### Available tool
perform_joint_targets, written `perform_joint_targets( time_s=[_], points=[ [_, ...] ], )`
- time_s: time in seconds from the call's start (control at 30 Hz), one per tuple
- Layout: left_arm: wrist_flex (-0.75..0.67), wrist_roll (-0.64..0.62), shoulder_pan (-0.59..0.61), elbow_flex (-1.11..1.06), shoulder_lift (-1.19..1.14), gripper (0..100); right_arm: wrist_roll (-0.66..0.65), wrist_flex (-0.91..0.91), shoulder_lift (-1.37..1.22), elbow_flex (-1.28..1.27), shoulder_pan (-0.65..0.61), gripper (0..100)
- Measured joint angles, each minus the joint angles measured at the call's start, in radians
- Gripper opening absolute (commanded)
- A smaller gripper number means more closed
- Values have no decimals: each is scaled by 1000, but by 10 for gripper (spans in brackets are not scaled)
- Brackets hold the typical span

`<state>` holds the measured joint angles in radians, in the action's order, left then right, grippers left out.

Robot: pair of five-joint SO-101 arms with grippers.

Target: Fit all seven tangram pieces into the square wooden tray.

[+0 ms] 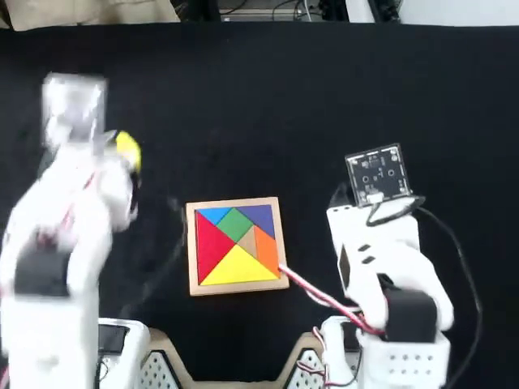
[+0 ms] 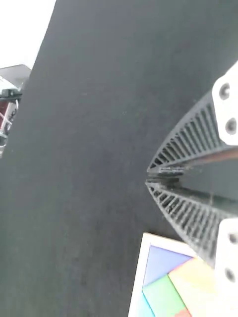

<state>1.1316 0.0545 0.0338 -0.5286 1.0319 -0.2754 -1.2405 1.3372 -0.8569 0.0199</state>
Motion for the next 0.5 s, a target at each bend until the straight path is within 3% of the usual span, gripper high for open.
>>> perform_joint_targets(
  time_s=[0.13,0.3,0.5],
  points=[
    [-31,3,81,-265,391,30,0,-84,49,69,-2,11],
    [-48,9,170,-511,758,30,0,-77,307,14,-6,11],
    [-189,11,192,-720,713,30,0,74,468,-311,-5,11]
  ],
)
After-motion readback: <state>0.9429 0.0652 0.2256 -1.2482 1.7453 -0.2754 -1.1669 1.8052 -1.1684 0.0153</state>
